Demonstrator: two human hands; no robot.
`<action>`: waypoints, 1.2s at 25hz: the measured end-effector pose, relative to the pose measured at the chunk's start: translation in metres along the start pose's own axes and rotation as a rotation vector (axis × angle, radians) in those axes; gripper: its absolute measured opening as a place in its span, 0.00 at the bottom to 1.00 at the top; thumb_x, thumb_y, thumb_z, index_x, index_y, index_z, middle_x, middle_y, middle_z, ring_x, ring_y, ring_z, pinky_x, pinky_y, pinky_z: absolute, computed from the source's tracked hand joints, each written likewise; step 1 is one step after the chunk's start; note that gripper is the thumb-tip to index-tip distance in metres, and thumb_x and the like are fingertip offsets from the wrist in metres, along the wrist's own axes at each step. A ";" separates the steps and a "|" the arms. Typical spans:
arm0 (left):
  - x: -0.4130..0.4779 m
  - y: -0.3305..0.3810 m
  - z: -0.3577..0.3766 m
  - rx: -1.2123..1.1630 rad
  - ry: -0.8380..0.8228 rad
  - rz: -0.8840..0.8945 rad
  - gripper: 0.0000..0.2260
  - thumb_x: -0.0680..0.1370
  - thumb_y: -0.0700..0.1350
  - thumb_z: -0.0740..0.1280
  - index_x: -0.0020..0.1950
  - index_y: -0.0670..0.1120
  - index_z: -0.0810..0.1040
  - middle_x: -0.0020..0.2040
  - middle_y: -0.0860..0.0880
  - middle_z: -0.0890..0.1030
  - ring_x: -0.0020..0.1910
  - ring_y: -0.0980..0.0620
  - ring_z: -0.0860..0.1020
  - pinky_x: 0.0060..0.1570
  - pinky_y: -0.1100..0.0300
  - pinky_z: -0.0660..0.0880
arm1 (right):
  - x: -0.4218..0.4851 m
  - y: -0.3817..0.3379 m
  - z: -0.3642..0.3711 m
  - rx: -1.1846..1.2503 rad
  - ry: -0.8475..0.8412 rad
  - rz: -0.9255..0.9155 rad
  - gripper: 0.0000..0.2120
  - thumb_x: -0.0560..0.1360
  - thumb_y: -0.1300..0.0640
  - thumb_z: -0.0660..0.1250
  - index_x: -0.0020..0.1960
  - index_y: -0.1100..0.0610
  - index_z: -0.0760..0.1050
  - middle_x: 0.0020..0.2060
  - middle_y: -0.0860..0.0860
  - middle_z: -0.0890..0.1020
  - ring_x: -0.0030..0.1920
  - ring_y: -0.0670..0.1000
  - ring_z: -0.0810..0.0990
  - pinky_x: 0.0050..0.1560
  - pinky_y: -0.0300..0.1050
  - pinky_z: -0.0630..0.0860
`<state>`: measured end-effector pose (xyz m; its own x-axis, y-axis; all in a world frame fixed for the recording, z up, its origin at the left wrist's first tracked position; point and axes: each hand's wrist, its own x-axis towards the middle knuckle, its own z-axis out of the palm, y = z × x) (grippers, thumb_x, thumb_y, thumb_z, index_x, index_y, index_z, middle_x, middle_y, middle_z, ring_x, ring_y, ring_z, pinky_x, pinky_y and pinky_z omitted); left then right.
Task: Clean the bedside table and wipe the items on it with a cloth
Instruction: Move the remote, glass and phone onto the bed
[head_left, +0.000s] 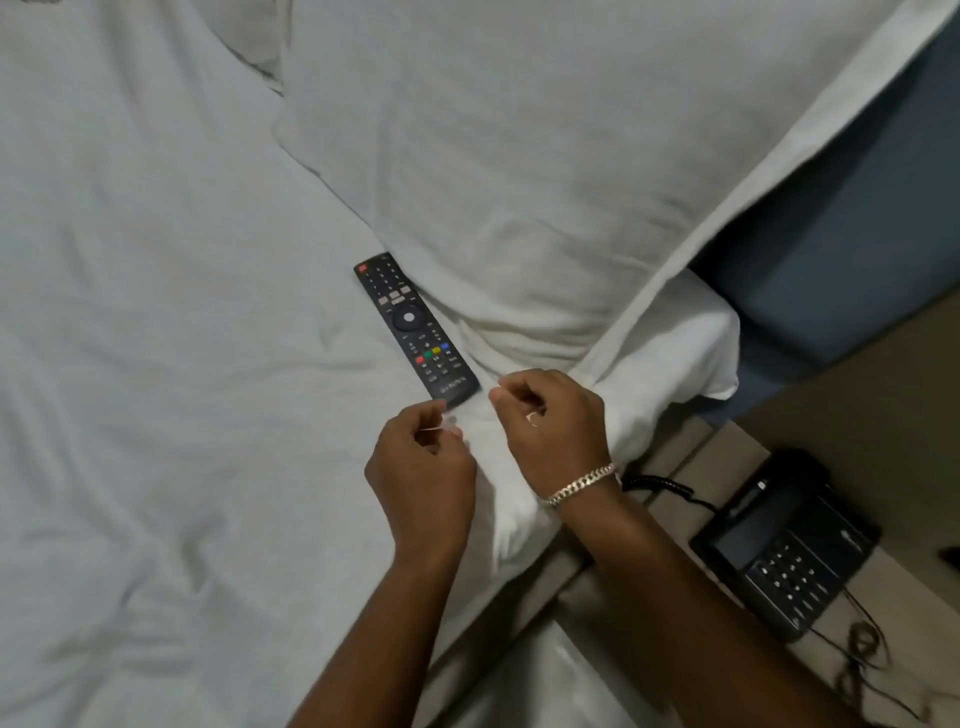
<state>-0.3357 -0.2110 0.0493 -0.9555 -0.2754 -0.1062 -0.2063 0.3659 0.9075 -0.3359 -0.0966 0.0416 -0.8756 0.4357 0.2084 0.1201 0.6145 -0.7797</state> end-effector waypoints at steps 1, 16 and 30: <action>-0.019 -0.001 0.006 -0.002 -0.003 0.029 0.09 0.74 0.39 0.69 0.52 0.47 0.82 0.46 0.53 0.82 0.42 0.57 0.80 0.41 0.78 0.68 | -0.011 0.011 -0.018 0.016 0.018 0.007 0.03 0.71 0.57 0.71 0.42 0.57 0.82 0.37 0.51 0.84 0.37 0.48 0.80 0.40 0.36 0.74; -0.388 -0.038 0.191 0.158 -1.180 0.110 0.33 0.71 0.41 0.74 0.72 0.53 0.64 0.68 0.52 0.68 0.56 0.60 0.72 0.48 0.74 0.75 | -0.237 0.273 -0.332 -0.283 0.077 0.573 0.16 0.72 0.51 0.62 0.54 0.57 0.81 0.51 0.55 0.85 0.53 0.57 0.81 0.51 0.45 0.75; -0.321 -0.014 0.138 0.010 -0.682 0.264 0.27 0.68 0.49 0.76 0.65 0.54 0.74 0.60 0.59 0.78 0.58 0.61 0.75 0.57 0.51 0.77 | -0.192 0.172 -0.275 0.020 0.102 0.396 0.15 0.71 0.46 0.70 0.54 0.51 0.81 0.47 0.51 0.87 0.46 0.49 0.85 0.45 0.53 0.84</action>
<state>-0.0552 -0.0047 0.0149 -0.8920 0.4367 -0.1167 0.0505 0.3528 0.9343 -0.0185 0.1063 0.0302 -0.7124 0.6997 -0.0533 0.4284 0.3735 -0.8228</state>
